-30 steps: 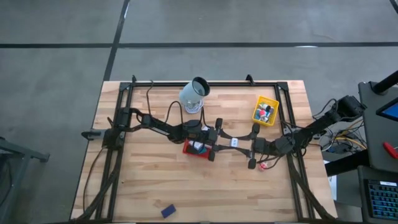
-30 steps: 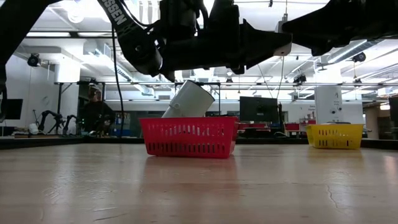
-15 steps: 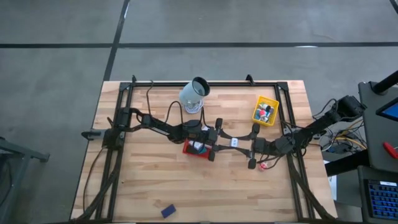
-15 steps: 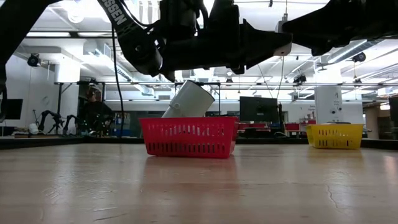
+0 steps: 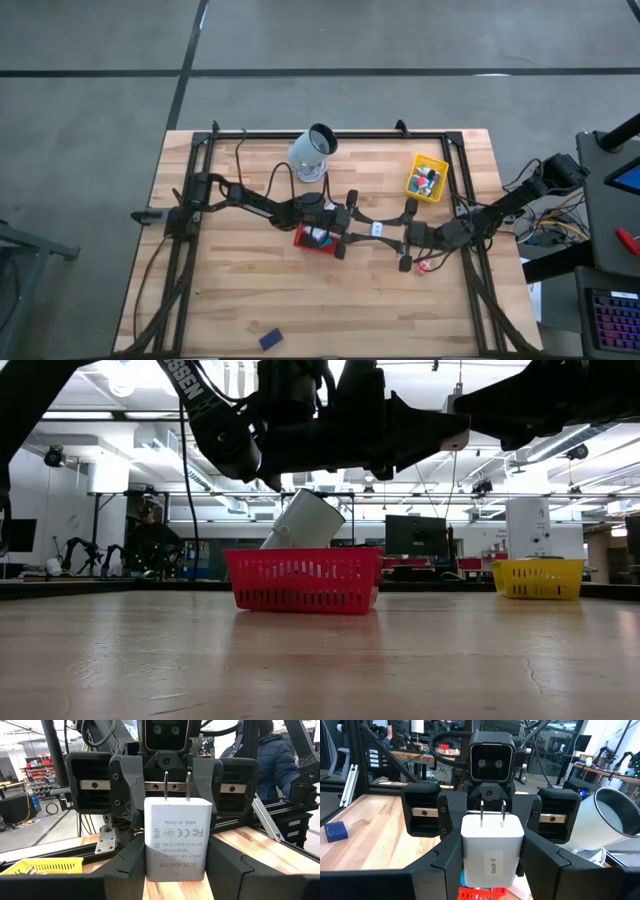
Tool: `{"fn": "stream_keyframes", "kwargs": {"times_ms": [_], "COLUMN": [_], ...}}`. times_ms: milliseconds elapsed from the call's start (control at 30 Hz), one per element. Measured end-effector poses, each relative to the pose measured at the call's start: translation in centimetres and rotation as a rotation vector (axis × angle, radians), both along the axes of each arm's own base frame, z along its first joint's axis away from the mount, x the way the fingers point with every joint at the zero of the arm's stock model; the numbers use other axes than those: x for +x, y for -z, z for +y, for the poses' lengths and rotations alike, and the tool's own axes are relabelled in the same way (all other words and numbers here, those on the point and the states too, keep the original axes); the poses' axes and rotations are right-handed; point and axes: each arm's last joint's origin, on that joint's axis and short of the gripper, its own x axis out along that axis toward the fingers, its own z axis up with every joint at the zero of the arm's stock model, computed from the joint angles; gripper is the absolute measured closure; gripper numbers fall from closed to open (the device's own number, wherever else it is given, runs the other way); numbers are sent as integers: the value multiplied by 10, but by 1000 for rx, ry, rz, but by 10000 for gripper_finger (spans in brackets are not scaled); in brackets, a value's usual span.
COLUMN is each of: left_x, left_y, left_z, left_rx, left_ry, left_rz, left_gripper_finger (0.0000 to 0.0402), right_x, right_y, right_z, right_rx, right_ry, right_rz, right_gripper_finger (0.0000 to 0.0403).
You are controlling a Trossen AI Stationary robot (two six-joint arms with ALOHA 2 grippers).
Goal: Pick & Place Office items
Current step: Put the bottom white charger adapter into the yellow basket
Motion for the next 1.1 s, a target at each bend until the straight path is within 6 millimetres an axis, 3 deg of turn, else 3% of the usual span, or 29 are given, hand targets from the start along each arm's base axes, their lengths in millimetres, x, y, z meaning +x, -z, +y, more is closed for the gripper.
{"fn": "stream_keyframes", "kwargs": {"times_ms": [100,300,433,1100], "left_x": [0,1,1,-4], "left_y": [0,1,4,17], "left_z": [0,-2,-1,-8], "left_rx": [-11,-89,-127,-122], "left_ry": [0,13,13,34], "left_rz": [4,36,88,185], "left_gripper_finger": [238,76,15,8], "right_x": [0,0,0,0], "right_y": [0,0,0,0], "right_z": [0,0,0,-1], "right_rx": [2,-6,-6,-11], "right_ry": [-1,-7,0,48], "right_rz": [0,2,2,1], "right_gripper_finger": [248,248,248,248]}}
